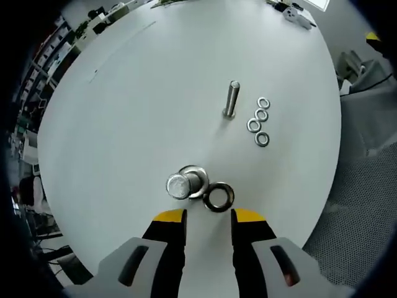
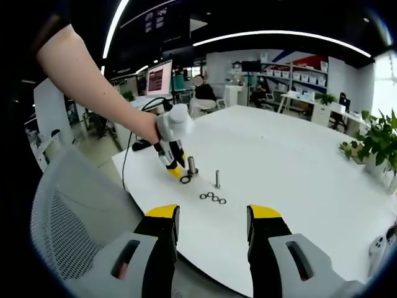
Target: Place the washer onto the threaded stud by aligning its center hole with the stud, sliding it down to the base, and recovering from edge contact or off-axis alignment until the washer reaches the visible bottom stop.
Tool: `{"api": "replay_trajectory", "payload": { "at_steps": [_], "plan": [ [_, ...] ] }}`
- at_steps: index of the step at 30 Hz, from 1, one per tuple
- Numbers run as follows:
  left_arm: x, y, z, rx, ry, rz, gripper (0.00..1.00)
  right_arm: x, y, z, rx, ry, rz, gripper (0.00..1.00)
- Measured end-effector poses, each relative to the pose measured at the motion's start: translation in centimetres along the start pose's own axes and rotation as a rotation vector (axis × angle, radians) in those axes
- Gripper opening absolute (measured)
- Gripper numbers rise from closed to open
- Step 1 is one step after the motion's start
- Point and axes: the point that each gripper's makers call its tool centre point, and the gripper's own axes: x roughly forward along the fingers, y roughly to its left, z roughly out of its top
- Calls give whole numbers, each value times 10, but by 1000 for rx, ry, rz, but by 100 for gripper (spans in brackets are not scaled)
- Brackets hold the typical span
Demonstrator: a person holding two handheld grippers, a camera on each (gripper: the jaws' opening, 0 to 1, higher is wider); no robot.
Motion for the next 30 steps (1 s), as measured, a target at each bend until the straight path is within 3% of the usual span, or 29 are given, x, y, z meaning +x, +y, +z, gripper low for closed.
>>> {"api": "replay_trajectory", "payload": {
  "at_steps": [12,20,26,30],
  "plan": [
    [-8,-12,-18,-131,-37,-2,27,2,4,-3,-10,15,21,45],
    [-3,-12,-6,-194,-75,8,27,1,3,-2,-12,11,13,45],
    [9,-12,-1,-174,-60,13,27,1,3,-2,-16,13,10,45],
    [13,-10,5,-216,-72,6,27,1,1,-2,-12,13,4,45]
  ]
}}
